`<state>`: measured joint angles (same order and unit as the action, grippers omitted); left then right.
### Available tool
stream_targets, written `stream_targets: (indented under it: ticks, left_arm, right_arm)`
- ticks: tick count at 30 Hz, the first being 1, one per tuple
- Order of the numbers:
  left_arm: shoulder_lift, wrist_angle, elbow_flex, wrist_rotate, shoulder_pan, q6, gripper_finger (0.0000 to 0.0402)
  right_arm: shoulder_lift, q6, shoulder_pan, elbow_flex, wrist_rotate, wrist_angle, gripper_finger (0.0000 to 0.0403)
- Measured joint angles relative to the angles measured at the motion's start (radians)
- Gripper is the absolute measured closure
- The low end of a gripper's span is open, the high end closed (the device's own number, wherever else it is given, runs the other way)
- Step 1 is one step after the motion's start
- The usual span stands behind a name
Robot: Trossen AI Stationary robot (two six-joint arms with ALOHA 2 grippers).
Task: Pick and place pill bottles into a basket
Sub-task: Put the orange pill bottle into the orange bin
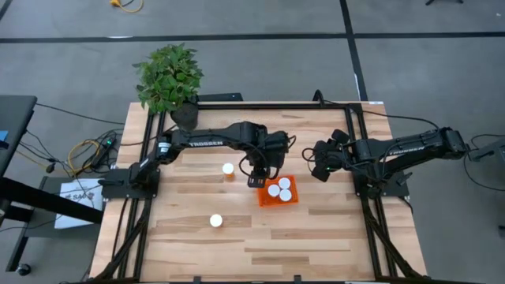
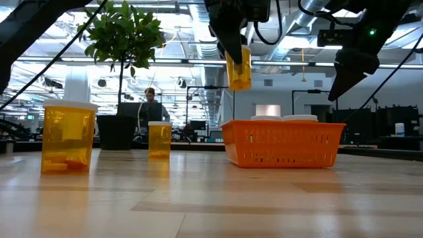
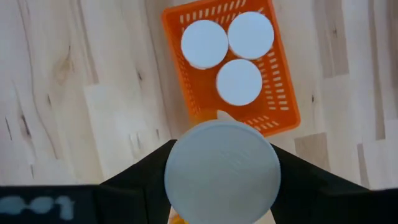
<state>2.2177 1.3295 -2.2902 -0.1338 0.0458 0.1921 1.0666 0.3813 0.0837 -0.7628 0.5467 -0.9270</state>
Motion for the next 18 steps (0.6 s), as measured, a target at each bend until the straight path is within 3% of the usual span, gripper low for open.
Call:
stream_targets:
  ticks: [18]
  left_arm:
    - [0.002,-0.051,0.056,-0.027,-0.028,-0.045,0.0207]
  right_arm:
    - [0.000,-0.016,0.000,0.000,-0.001,0.001,0.0214]
